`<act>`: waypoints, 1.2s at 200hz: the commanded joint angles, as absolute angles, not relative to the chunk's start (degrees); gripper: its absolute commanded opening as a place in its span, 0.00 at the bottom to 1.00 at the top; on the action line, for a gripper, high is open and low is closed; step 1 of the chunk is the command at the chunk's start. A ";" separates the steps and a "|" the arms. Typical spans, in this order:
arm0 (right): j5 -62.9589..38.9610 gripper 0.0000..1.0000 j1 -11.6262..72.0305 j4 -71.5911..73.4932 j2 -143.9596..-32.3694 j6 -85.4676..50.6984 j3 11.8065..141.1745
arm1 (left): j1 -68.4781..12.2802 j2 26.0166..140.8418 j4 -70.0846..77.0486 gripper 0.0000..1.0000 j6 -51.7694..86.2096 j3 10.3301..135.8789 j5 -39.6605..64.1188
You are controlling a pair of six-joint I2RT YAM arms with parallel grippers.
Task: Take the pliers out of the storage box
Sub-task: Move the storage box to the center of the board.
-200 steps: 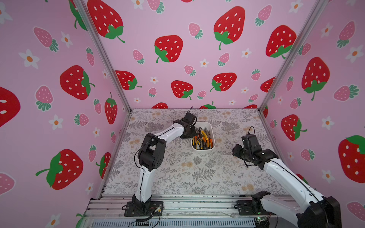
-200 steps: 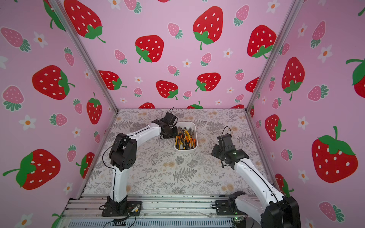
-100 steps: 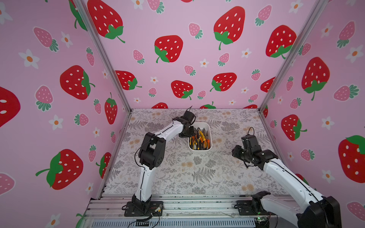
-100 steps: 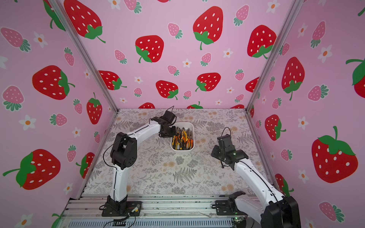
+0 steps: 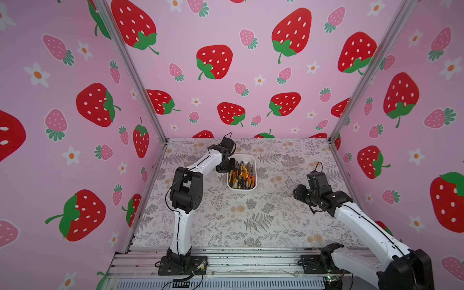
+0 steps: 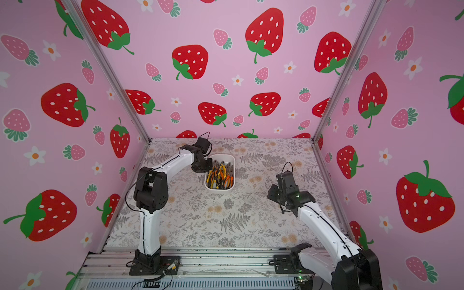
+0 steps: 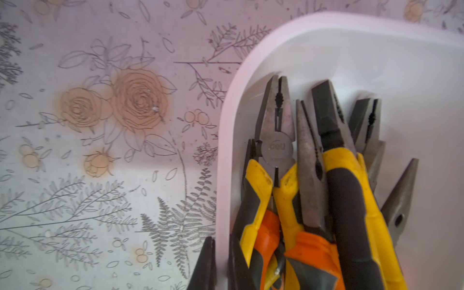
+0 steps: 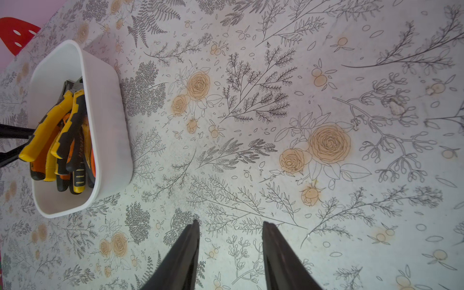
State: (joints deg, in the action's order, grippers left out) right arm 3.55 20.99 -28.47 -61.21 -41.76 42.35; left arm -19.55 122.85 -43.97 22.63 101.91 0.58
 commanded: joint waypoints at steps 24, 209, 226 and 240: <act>1.83 0.46 21.35 -27.49 -62.13 -41.13 41.76 | -15.37 116.19 -46.31 0.00 19.33 104.03 -2.44; 0.86 0.46 21.69 -26.63 -65.00 -41.21 42.14 | -5.02 118.69 -51.90 0.00 8.40 110.08 -3.96; 0.83 0.46 21.69 -26.51 -65.20 -41.14 42.14 | -4.53 118.83 -51.69 0.00 8.34 109.89 -3.89; 0.87 0.46 21.67 -26.54 -65.42 -41.21 42.26 | -4.22 118.96 -51.34 0.00 8.02 109.68 -3.52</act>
